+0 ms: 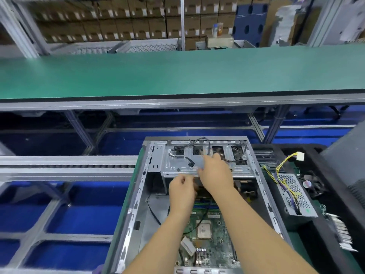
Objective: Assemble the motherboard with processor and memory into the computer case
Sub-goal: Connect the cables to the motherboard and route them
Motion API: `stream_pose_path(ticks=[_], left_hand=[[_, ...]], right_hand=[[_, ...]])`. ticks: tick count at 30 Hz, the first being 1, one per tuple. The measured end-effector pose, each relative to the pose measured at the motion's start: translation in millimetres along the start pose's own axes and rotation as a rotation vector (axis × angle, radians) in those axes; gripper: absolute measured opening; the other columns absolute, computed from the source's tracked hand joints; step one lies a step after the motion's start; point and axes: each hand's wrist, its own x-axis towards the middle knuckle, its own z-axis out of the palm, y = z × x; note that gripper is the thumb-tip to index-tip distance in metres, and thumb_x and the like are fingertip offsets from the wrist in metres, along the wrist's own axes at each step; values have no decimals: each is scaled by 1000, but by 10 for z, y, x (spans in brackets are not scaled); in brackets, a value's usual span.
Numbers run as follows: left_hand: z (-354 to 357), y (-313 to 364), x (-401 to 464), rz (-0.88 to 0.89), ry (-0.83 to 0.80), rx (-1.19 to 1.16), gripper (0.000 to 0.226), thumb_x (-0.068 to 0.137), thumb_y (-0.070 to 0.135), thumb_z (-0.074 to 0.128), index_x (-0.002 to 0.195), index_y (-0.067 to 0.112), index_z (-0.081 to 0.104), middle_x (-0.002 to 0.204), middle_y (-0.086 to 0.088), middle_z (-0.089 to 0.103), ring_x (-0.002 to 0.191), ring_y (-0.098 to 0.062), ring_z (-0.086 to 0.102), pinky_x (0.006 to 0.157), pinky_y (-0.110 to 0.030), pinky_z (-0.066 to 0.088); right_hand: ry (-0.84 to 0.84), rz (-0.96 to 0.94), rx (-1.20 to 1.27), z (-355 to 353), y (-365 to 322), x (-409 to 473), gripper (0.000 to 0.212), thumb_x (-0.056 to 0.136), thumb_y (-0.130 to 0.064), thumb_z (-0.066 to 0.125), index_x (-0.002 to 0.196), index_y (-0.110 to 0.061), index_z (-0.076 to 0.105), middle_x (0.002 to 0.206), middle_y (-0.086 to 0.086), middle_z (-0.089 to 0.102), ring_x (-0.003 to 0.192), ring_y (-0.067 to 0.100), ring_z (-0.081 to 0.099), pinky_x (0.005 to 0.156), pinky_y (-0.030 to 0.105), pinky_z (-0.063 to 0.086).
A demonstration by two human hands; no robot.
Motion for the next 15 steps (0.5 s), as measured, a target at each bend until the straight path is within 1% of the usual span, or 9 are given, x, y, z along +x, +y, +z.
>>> stream_pose_path(ticks=[1, 2, 5, 7, 9, 10, 11, 13, 15], left_hand=[[-25, -1, 12, -1, 3, -23, 22, 93, 14, 49, 81, -2, 57, 65, -9, 59, 56, -19, 50, 54, -35, 42], [-48, 6, 23, -5, -10, -50, 19, 94, 15, 49, 84, 2, 60, 67, -7, 63, 56, -17, 54, 54, -32, 46], [-80, 10, 53, -94, -119, -199, 24, 97, 21, 50, 89, 7, 68, 76, -11, 73, 61, -21, 66, 54, -31, 53], [-75, -6, 58, -136, -159, -257, 28, 98, 29, 53, 92, 7, 70, 81, -13, 75, 68, -23, 70, 57, -31, 55], [-59, -22, 57, -137, -159, -255, 21, 95, 30, 61, 95, 10, 68, 89, -13, 75, 75, -25, 71, 63, -33, 56], [-47, -23, 47, -150, -177, -292, 17, 93, 26, 64, 96, 10, 65, 92, -14, 75, 78, -27, 72, 66, -36, 57], [-28, -16, 27, -186, -201, -359, 15, 93, 22, 64, 98, 8, 61, 93, -15, 75, 76, -28, 72, 66, -37, 57], [-6, -7, -29, -259, -221, -456, 15, 96, 17, 62, 101, 3, 58, 85, -14, 74, 60, -24, 66, 55, -33, 55], [-11, -36, -98, -297, -201, -451, 17, 100, 18, 54, 103, 1, 57, 66, -8, 65, 46, -17, 51, 42, -27, 43]], right_hand=[[9, -19, 8, 29, 13, -18, 21, 100, -19, 56, 119, -11, 61, 117, 10, 56, 104, 29, 59, 86, 39, 53], [32, -66, 34, 70, 38, -51, 15, 100, -14, 54, 110, -10, 65, 110, 8, 58, 101, 27, 59, 84, 37, 52], [95, -254, 239, 152, 104, -279, 11, 96, -13, 55, 96, -14, 66, 95, 0, 60, 92, 18, 54, 81, 31, 46], [74, -309, 425, 139, 139, -501, 11, 88, -11, 60, 85, -22, 61, 85, -7, 57, 84, 12, 51, 76, 28, 44], [-71, -300, 590, 112, 185, -735, 21, 76, -11, 60, 73, -30, 54, 74, -10, 57, 74, 7, 50, 69, 27, 44], [-193, -288, 652, 104, 199, -836, 22, 71, -12, 59, 68, -33, 53, 70, -10, 57, 69, 6, 50, 66, 25, 44], [-329, -276, 678, 103, 211, -914, 22, 69, -13, 58, 65, -34, 54, 68, -10, 57, 65, 5, 49, 64, 24, 44], [-559, -262, 642, 101, 265, -1009, 24, 71, -10, 57, 66, -33, 60, 68, -9, 60, 63, 3, 51, 64, 22, 45], [-677, -219, 626, 92, 336, -1074, 26, 76, -7, 56, 70, -30, 65, 69, -9, 67, 63, 3, 56, 65, 19, 47]])
